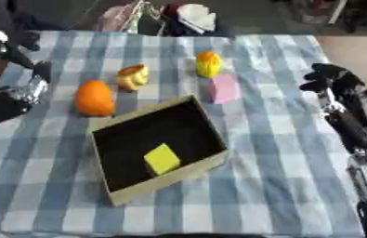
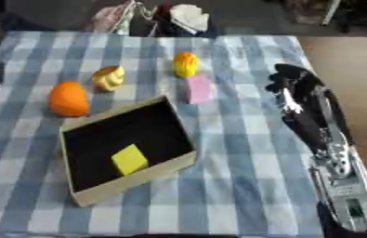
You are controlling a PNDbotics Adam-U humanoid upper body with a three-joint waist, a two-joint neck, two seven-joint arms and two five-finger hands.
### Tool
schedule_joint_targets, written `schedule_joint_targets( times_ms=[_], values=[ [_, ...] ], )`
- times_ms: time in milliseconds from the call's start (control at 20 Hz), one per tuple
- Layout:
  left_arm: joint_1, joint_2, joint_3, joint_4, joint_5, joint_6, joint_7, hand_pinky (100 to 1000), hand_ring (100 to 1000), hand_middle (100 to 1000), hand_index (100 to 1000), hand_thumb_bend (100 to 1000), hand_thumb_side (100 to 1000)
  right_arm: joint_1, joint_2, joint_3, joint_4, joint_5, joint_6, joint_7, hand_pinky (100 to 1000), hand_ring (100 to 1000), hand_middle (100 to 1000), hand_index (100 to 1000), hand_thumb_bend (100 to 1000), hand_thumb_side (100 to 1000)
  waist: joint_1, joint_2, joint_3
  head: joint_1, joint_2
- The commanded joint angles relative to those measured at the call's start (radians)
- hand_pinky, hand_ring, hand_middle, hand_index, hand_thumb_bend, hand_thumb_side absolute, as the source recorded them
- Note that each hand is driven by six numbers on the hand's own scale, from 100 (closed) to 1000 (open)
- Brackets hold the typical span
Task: Pick up objects on the table and place them in the box.
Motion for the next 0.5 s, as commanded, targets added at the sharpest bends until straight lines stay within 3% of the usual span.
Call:
schedule_joint_targets(
  times_ms=[50, 300, 500],
  values=[
    [-0.050, 0.115, -0.032, 0.034, -0.045, -0.006, -0.097, 718, 615, 686, 842, 289, 413, -0.012, -0.025, 0.003, -0.009, -0.002, -0.001, 0.005, 782, 645, 646, 788, 100, 559, 0.013, -0.019, -0.004, -0.002, 0.005],
    [-0.152, 0.193, -0.107, 0.145, -0.148, -0.051, -0.255, 738, 669, 709, 860, 381, 323, -0.010, -0.028, 0.007, -0.006, -0.003, -0.001, 0.009, 781, 644, 646, 788, 100, 561, 0.018, -0.020, -0.014, -0.005, 0.005],
    [-0.232, 0.180, -0.156, 0.261, -0.202, -0.104, -0.349, 741, 678, 709, 858, 382, 280, -0.008, -0.031, 0.011, -0.003, -0.005, -0.001, 0.013, 781, 644, 646, 788, 100, 562, 0.018, -0.021, -0.017, -0.010, 0.005]
  ],
)
